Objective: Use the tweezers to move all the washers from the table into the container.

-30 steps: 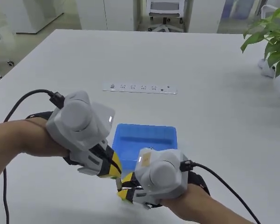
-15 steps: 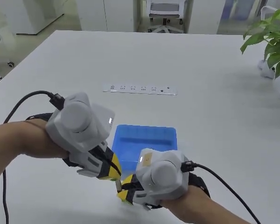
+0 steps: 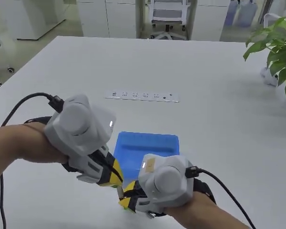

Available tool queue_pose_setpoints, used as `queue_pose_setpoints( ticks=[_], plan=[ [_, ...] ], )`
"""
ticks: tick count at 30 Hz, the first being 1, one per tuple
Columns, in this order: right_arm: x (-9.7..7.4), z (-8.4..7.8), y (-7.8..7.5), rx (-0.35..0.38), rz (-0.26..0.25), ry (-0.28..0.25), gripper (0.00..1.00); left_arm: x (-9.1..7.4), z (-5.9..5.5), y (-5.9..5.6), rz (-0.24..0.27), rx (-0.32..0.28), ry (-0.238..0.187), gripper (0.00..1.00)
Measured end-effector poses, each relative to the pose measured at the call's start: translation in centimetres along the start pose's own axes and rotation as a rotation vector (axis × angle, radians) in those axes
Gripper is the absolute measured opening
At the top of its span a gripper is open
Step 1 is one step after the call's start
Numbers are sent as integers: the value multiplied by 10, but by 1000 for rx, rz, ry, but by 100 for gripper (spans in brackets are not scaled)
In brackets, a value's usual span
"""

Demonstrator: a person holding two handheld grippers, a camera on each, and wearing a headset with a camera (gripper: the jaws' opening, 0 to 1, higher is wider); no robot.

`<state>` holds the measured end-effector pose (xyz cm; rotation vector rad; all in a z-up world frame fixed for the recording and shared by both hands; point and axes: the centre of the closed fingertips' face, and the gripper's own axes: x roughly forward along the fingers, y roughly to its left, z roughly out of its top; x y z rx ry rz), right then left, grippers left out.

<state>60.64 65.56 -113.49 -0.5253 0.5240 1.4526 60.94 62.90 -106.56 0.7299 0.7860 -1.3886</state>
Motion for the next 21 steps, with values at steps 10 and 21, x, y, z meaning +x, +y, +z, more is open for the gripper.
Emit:
queue_pose_setpoints(
  ticks=[10, 21],
  plan=[
    [-13, 9, -7, -3, -18, -11, 10, -10, 14, 2, 9, 20, -4, 5],
    [-29, 23, -22, 3, -39, -26, 10, -24, 31, 14, 22, 47, -6, 5]
  ],
)
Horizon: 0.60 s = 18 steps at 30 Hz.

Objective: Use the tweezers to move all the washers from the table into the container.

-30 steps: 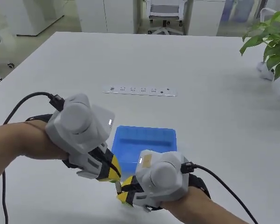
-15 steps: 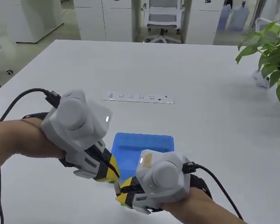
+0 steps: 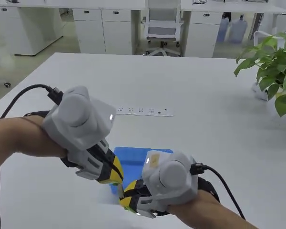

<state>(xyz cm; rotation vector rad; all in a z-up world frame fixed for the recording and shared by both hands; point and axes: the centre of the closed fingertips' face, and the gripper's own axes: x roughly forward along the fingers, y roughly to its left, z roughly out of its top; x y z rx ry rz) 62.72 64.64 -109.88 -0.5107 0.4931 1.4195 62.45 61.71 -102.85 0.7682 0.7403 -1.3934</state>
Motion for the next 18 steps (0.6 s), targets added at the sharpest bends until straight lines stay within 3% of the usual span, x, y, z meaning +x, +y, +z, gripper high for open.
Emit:
queue_pose_setpoints(
  ticks=[18],
  plan=[
    [-19, 11, -36, -12, -46, -13, 10, -9, 22, 31, 31, 64, 0, 5]
  ],
)
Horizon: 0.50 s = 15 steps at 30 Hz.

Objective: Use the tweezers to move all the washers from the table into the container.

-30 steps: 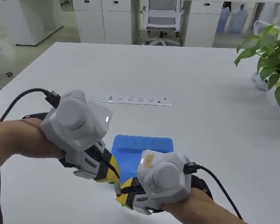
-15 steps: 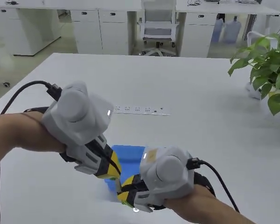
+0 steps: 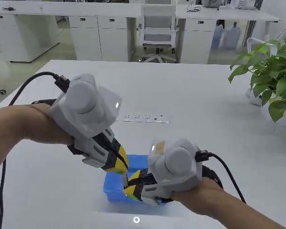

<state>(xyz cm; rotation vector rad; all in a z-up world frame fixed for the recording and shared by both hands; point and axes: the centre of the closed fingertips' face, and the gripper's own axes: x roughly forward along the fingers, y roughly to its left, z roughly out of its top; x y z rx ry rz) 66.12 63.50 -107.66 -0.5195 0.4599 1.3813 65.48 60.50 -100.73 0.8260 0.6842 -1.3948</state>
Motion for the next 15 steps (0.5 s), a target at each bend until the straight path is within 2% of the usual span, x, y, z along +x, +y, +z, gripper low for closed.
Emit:
queue_pose_setpoints(
  ticks=[15],
  plan=[
    [1, -7, -24, -9, -4, 23, 10, 9, 0, 24, 2, 7, -7, 5]
  ],
)
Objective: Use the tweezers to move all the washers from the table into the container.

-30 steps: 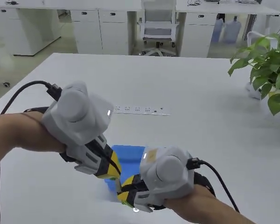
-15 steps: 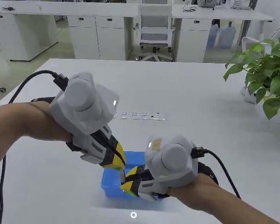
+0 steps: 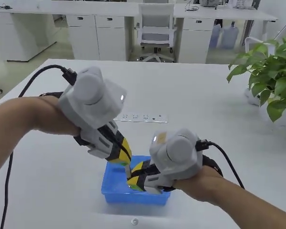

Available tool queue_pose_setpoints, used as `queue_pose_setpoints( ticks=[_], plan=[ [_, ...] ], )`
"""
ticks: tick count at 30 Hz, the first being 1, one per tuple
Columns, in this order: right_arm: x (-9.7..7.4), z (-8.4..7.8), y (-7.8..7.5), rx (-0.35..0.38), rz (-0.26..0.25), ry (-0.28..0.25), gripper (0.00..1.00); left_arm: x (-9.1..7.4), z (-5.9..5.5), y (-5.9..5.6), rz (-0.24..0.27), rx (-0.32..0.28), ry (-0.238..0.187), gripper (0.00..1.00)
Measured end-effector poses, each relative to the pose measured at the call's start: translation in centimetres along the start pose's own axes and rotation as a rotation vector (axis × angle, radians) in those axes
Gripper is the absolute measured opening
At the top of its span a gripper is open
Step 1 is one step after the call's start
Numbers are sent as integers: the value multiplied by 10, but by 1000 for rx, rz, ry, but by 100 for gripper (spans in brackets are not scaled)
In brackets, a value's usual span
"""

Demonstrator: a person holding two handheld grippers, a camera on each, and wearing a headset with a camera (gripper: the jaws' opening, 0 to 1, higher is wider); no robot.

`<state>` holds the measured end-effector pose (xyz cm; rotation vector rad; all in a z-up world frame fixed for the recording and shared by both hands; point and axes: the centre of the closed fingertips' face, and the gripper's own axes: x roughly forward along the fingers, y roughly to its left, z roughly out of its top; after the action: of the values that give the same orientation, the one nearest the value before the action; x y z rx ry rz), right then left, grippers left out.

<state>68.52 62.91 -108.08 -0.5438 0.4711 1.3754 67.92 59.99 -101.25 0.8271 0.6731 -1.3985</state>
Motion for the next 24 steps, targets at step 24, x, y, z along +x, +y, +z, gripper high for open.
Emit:
queue_pose_setpoints(
  ticks=[24],
  plan=[
    [33, -28, -23, 23, 38, 20, 10, 30, -30, 24, -15, -42, 16, 5]
  ],
)
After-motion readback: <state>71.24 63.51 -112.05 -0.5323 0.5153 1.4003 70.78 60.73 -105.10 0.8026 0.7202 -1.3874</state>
